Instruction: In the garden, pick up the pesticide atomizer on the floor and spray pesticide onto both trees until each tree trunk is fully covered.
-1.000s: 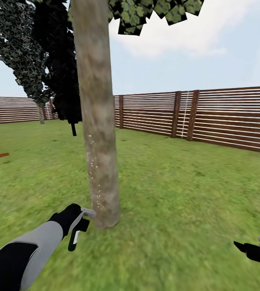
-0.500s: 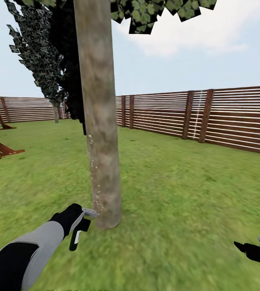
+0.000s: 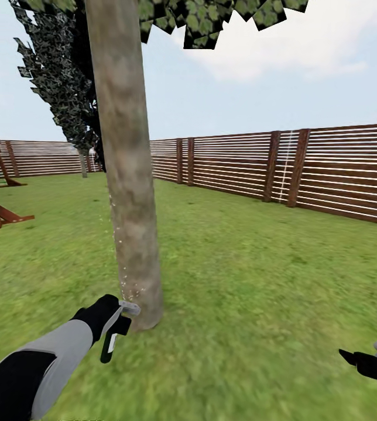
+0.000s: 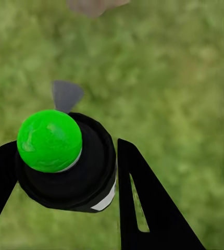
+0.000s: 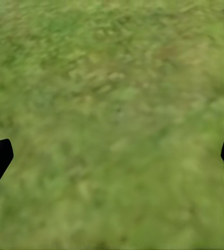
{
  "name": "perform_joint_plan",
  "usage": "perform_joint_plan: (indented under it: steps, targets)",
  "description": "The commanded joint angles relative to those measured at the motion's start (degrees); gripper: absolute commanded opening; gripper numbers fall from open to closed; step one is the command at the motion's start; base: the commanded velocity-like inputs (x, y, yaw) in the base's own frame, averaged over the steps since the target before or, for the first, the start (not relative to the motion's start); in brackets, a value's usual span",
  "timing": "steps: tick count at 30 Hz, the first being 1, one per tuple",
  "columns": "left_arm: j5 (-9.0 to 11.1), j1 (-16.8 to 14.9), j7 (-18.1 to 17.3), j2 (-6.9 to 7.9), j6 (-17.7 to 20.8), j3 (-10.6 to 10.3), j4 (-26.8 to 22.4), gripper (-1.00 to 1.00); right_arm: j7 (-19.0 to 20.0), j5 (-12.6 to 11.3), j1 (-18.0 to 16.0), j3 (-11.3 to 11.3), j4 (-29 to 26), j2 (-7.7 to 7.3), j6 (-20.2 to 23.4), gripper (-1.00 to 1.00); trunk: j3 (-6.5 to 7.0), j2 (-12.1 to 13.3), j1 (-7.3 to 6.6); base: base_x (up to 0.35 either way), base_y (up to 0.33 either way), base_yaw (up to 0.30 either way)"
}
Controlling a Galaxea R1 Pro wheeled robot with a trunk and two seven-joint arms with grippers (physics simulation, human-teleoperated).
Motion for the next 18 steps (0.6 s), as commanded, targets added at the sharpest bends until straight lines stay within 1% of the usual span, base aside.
perform_joint_plan:
  steps: [1,13,18]
  targets:
    - [-0.04,0.0,0.01,0.0,0.0,-0.03,0.0,-1.0,0.0,0.0,0.0,0.0,0.0,0.0,0.0,1.0,0.0,0.0,0.0,0.0,-0.322,0.13]
    - [-0.04,0.0,0.01,0.0,0.01,-0.03,0.0,-1.0,0.0,0.0,0.0,0.0,0.0,0.01,0.0,1.0,0.0,0.0,0.0,0.002,-0.322,0.245]
    - [-0.04,0.0,0.01,0.0,0.0,-0.03,0.0,-1.0,0.0,0.02,0.0,0.0,0.0,0.01,0.0,1.0,0.0,0.0,0.0,0.102,-0.318,0.255]
